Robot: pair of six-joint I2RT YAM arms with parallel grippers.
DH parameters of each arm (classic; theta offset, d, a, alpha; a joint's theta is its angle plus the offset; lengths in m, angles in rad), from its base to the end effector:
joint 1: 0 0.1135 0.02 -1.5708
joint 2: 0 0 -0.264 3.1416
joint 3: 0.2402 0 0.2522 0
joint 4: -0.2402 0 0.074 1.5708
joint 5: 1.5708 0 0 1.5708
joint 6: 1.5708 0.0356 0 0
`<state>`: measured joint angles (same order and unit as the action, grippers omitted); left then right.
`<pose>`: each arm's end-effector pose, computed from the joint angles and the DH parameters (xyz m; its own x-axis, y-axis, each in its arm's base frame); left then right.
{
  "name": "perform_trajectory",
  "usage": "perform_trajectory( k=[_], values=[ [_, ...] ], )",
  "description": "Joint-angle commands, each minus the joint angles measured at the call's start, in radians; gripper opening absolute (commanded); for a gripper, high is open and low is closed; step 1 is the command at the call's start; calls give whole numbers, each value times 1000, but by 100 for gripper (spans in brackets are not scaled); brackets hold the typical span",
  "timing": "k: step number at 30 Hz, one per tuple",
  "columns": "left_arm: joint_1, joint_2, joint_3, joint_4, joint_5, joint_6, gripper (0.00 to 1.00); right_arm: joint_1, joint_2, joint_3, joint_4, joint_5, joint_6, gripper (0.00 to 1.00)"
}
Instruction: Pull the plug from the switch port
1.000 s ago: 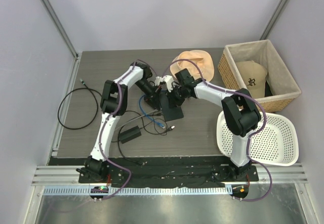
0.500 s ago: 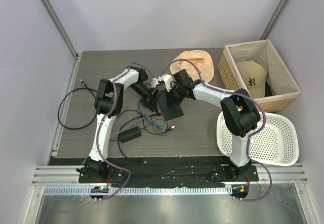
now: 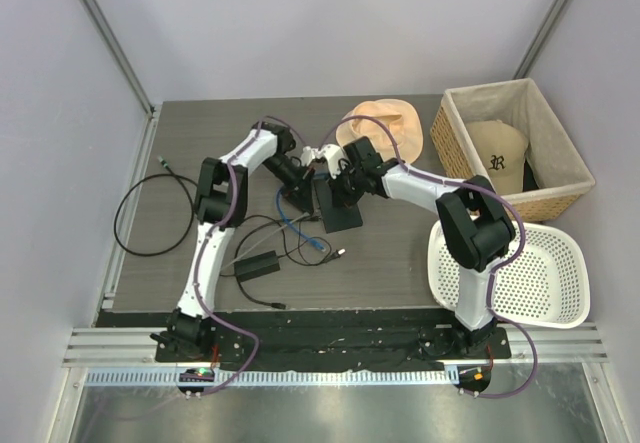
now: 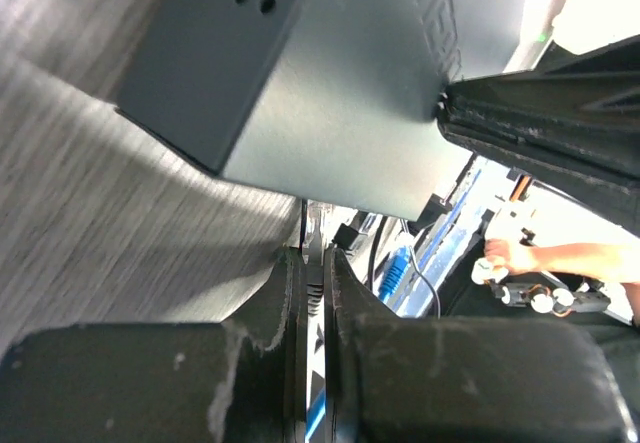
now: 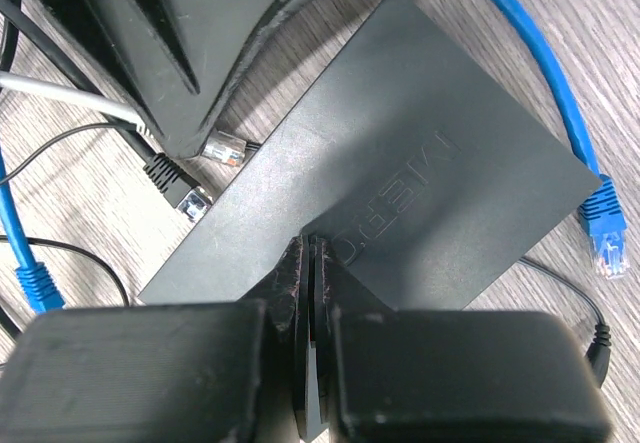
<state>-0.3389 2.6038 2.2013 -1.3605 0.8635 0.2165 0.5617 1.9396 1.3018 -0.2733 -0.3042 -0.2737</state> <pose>0.4409 -0.1841 0.1126 -0.8872 0.4607 0.0263 0.2761 0.5755 -0.7697 0.3446 0.2295 0.1768 -0.4645 -0.5970 -0.6540 -0.8196 0.5696 0.0622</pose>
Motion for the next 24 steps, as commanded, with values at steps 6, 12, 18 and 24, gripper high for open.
perform_trajectory(
  k=[6, 12, 18, 24],
  values=[
    [5, -232, -276, 184, -135, 95, 0, 7, 68, -46, -99, 83, -15, 1],
    [47, -341, -97, 212, -287, 55, 0, 9, 76, -38, -110, 80, -18, 1],
    [147, -329, 188, 113, -216, 38, 0, 9, 73, -41, -106, 82, -18, 1],
    [218, -427, 241, 208, -380, 58, 0, 10, 78, -36, -109, 82, -18, 1]
  ],
)
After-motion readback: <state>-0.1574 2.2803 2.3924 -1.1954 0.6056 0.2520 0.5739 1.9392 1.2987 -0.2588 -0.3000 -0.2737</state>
